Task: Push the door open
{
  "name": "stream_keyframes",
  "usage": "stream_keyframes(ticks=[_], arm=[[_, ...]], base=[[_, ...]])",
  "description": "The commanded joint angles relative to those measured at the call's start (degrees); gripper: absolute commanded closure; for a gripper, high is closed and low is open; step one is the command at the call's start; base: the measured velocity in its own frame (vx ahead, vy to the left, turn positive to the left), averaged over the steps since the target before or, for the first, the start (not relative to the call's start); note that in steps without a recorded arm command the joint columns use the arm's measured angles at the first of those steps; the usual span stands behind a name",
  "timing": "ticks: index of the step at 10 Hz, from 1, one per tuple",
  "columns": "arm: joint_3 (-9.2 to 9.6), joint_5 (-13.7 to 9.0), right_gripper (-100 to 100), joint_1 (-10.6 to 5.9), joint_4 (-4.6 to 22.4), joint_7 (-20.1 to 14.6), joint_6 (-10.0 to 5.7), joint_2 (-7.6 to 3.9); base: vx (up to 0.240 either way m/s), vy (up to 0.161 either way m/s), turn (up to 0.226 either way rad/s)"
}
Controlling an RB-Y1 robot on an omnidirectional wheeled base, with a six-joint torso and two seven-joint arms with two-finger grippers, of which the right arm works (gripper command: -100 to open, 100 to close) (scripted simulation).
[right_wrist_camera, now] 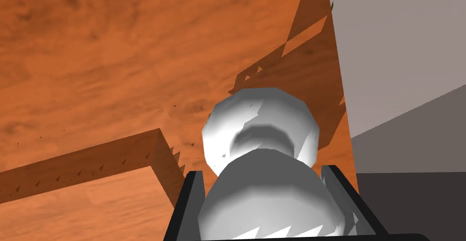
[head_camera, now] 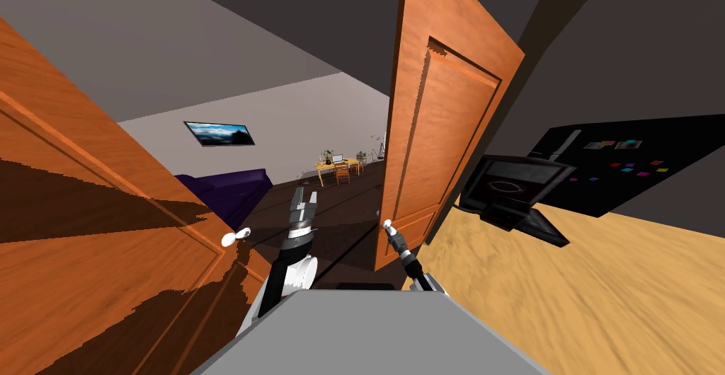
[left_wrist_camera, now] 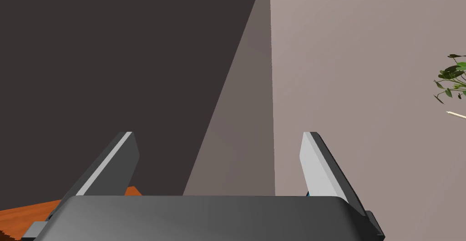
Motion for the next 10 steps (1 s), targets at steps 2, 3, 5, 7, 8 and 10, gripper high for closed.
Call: stream_keyframes(ticks=[2, 3, 5, 7, 8, 10], arm=[[0.62, -1.28, 100, -0.53, 0.19, -4.42, -0.07, 0.12], [0.62, -1.28, 100, -0.53, 0.19, -4.81, -0.07, 0.12], [1.27, -2.34, 100, -0.87, 0.5, -8.2, -0.08, 0.26], [1.62, -2.91, 100, -1.06, 0.67, -10.69, -0.08, 0.34], [1.97, -3.48, 100, -1.24, 0.84, -12.17, -0.08, 0.42], [2.32, -4.05, 100, -1.43, 1.01, -14.78, -0.08, 0.5]], base=[[0.045, 0.015, -0.042], [0.03, 0.017, -0.016], [0.037, 0.012, -0.045], [0.038, 0.012, -0.027], [0.052, 0.017, -0.058], [0.034, 0.016, -0.028]])
